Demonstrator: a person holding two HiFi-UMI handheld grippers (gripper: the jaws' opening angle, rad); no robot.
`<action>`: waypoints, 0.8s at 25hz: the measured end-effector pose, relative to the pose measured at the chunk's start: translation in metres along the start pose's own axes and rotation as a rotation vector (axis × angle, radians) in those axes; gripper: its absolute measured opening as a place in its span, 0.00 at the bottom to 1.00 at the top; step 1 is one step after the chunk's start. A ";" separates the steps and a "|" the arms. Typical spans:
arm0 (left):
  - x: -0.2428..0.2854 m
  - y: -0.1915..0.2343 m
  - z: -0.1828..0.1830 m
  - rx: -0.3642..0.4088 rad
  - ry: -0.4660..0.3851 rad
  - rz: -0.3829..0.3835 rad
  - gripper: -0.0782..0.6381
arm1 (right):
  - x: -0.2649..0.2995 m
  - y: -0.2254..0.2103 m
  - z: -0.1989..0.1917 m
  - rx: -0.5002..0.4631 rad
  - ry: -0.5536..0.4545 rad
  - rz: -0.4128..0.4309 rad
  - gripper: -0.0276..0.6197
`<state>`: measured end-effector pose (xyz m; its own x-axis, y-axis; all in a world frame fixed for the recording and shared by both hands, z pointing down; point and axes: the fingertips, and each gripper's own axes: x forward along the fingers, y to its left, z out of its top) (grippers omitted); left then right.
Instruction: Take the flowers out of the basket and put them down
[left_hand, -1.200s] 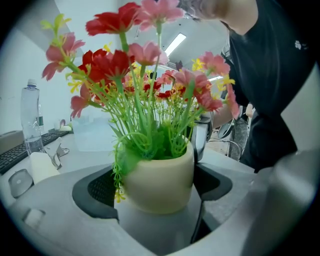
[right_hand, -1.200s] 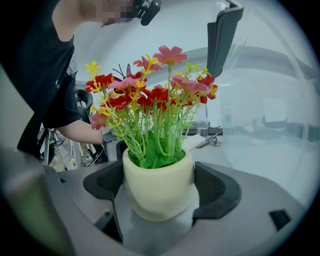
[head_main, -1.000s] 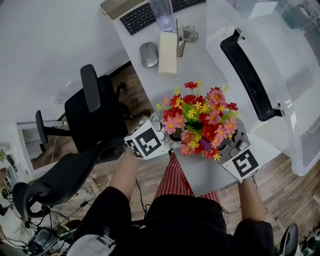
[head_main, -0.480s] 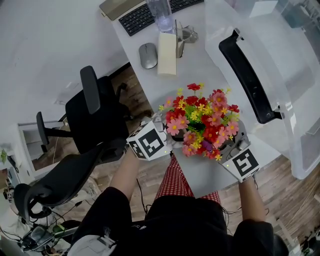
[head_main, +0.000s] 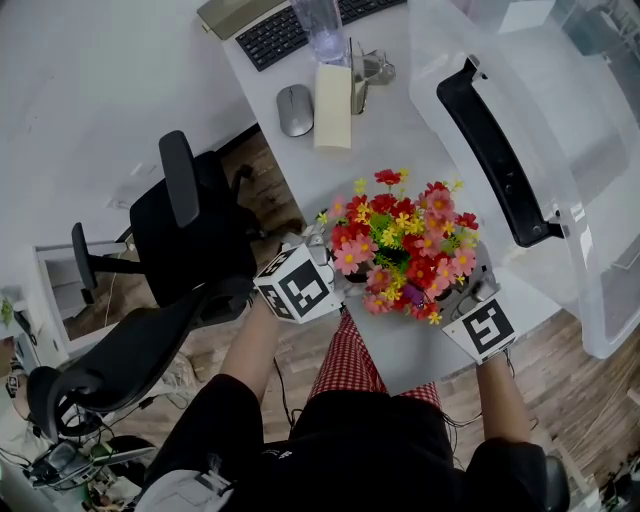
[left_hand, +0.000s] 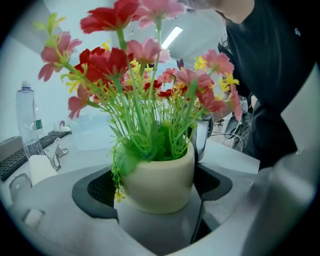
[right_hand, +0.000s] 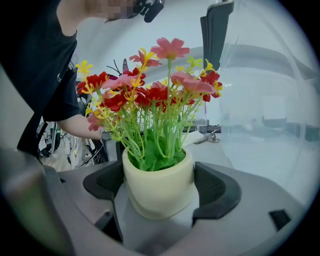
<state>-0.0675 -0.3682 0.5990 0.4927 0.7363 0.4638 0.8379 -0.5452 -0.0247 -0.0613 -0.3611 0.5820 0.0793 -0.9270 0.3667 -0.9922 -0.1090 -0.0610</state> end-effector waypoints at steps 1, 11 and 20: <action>0.000 0.000 0.000 0.000 -0.001 0.002 0.75 | 0.000 0.000 0.000 0.002 0.000 0.000 0.73; -0.002 0.002 -0.003 -0.013 -0.015 0.029 0.76 | 0.001 -0.001 -0.002 0.005 0.020 -0.016 0.73; -0.014 0.007 0.004 -0.087 -0.050 0.109 0.75 | -0.006 0.000 0.011 -0.018 -0.005 -0.046 0.73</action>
<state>-0.0674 -0.3807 0.5892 0.5927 0.6885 0.4180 0.7563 -0.6542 0.0051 -0.0611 -0.3595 0.5696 0.1258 -0.9228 0.3641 -0.9890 -0.1456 -0.0275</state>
